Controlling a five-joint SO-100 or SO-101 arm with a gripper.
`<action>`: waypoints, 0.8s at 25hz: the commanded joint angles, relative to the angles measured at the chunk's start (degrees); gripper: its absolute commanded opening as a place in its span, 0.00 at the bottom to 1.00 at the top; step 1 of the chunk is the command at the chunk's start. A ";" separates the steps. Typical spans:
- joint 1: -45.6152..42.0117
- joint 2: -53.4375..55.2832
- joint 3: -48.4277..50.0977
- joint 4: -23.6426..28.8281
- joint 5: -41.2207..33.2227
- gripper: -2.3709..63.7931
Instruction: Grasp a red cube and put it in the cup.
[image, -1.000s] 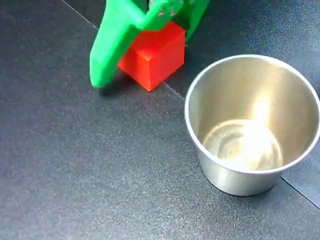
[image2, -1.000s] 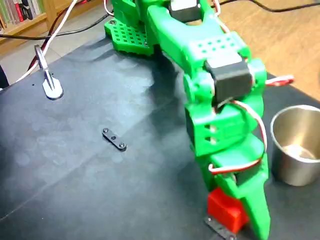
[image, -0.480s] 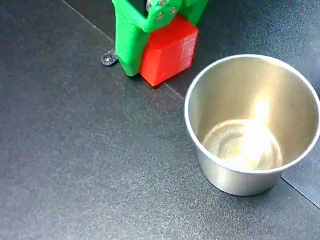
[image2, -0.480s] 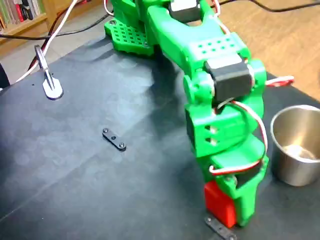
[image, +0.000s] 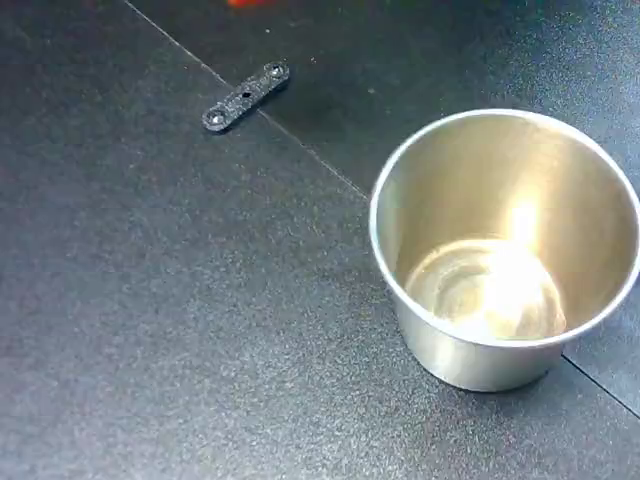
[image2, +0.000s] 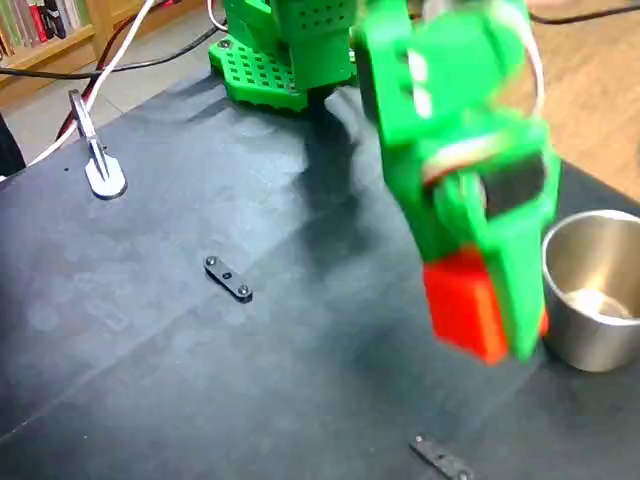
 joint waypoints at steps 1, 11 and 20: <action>-2.55 15.73 9.49 0.26 0.44 0.03; -14.50 38.14 34.01 -0.97 3.08 0.03; -16.61 28.12 33.84 -8.96 11.87 0.03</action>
